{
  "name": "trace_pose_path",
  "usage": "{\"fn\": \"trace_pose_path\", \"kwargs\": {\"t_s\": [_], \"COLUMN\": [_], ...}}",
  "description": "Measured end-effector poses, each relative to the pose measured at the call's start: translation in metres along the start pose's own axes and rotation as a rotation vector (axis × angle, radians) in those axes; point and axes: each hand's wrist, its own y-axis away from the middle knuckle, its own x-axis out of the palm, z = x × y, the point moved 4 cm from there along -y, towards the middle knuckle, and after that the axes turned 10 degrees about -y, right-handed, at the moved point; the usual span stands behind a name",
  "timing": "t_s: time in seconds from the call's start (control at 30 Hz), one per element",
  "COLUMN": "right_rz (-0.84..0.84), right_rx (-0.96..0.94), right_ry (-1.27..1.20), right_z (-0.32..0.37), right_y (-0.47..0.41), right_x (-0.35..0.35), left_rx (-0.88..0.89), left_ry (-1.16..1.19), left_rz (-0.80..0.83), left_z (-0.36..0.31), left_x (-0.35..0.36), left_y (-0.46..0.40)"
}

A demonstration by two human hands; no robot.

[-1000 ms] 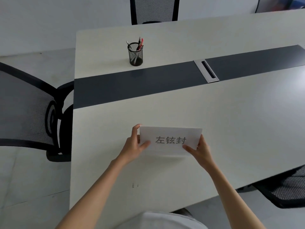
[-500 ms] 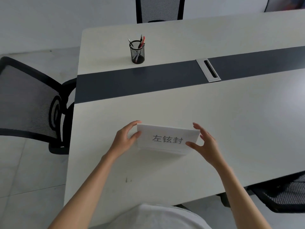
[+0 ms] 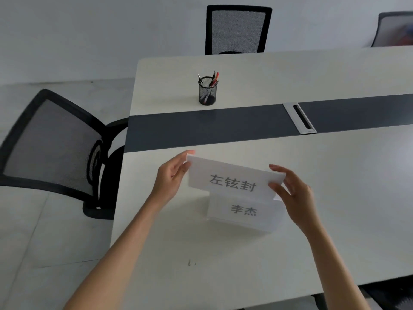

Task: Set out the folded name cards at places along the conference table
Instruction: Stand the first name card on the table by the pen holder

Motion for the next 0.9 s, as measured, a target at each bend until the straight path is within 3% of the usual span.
{"fn": "trace_pose_path", "kwargs": {"t_s": [0.17,0.3,0.47,0.73,0.9], "right_rz": [-0.169,-0.375,-0.520,-0.720,-0.839], "right_rx": [-0.050,0.013,0.152,0.419,0.409], "right_ry": [-0.016,-0.073,-0.142,-0.220,-0.271], "right_z": [0.042,0.061,0.054,-0.019,-0.046], "right_y": [-0.008,-0.016,-0.044,-0.070,-0.102], "right_x": [0.066,0.130,0.211,0.274,0.273], "left_rx": [0.035,0.052,-0.062,-0.316,-0.245], "left_ry": [0.060,0.075,0.051,0.000,-0.077], "left_rz": [-0.036,0.029,-0.082,0.400,0.449], "left_z": [0.014,0.034,0.071,0.165,0.178], "left_x": [-0.058,-0.102,-0.133,-0.090,-0.052], "left_y": [-0.037,-0.088,-0.142,-0.166,-0.207]}}
